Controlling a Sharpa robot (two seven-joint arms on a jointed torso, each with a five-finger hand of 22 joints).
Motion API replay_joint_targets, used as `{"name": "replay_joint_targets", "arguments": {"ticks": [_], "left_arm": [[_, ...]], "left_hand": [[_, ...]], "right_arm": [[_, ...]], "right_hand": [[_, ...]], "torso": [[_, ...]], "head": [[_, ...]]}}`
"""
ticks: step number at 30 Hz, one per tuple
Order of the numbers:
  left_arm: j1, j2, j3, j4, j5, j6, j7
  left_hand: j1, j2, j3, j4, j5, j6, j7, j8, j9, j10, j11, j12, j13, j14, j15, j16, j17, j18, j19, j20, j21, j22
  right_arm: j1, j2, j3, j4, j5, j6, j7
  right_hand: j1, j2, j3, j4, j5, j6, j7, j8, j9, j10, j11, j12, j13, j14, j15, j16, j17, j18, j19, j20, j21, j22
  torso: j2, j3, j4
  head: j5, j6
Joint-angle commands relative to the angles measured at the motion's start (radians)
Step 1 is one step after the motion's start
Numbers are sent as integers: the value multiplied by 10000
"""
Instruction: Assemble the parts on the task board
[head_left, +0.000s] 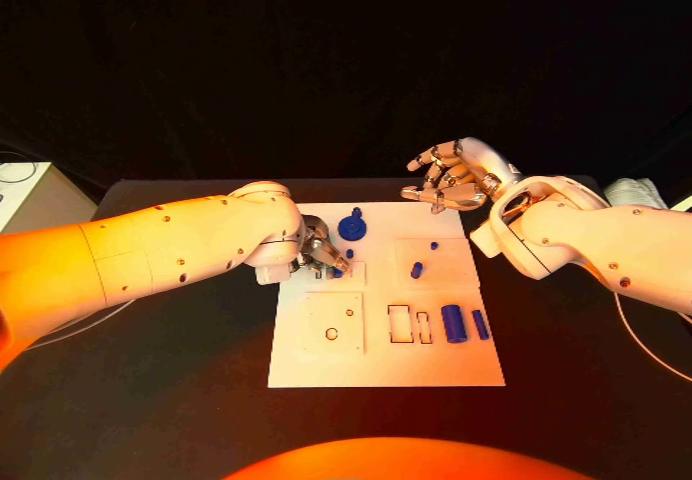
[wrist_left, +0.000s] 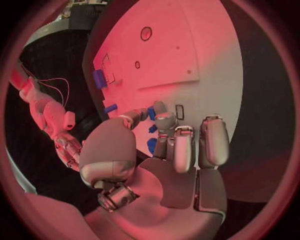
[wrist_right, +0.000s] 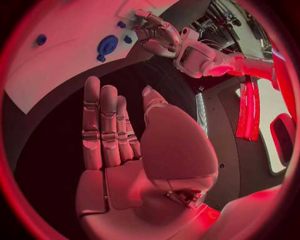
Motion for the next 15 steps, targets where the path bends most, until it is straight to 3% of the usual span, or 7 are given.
{"name": "replay_joint_targets", "arguments": {"ticks": [1, 10, 15], "left_arm": [[-68, -20, -40, 3, -32, 148, -72], [-66, -225, 16, 154, -133, -5, -55], [-62, -368, 261, 314, -157, -113, -41]], "left_hand": [[148, -41, -189, 137, -247, 31, 32, -57, -8, -15, 20, -12, -33, 1058, -80, 35, 2633, -183, 49, 6, -46, 4], [341, -107, -493, 441, -660, 16, 42, -56, 10, -46, 27, -38, -87, 1058, -77, 35, 2633, -179, 41, 8, -62, -10], [430, -180, -675, 640, -850, -29, 60, -56, 25, -100, 40, -72, -149, 1058, -70, 35, 2633, -175, 31, 13, -76, -25]], "right_arm": [[-9, -8, 1, 9, -38, 85, 87], [-21, -18, 1, -12, -38, 34, 88], [-32, -25, 1, -42, -38, 2, 94]], "right_hand": [[-110, 50, -240, 7, -29, -47, 63, 76, -15, -73, 6, 68, -33, 71, 11, -113, 44, 116, 61, 4, -119, -82], [-263, 174, -866, 21, 25, -122, 107, 114, -47, -234, 57, 126, -159, 22, 62, -484, 139, 112, 62, 51, -369, -346], [-310, 203, -1009, 25, 89, -149, 127, 129, -58, -307, 80, 112, -234, -13, 86, -648, 156, 111, 33, 75, -466, -449]], "torso": [[-9, 0, 3], [-18, 7, 1], [-22, 7, 7]], "head": [[-11, -2], [-36, 38], [-50, 67]]}}
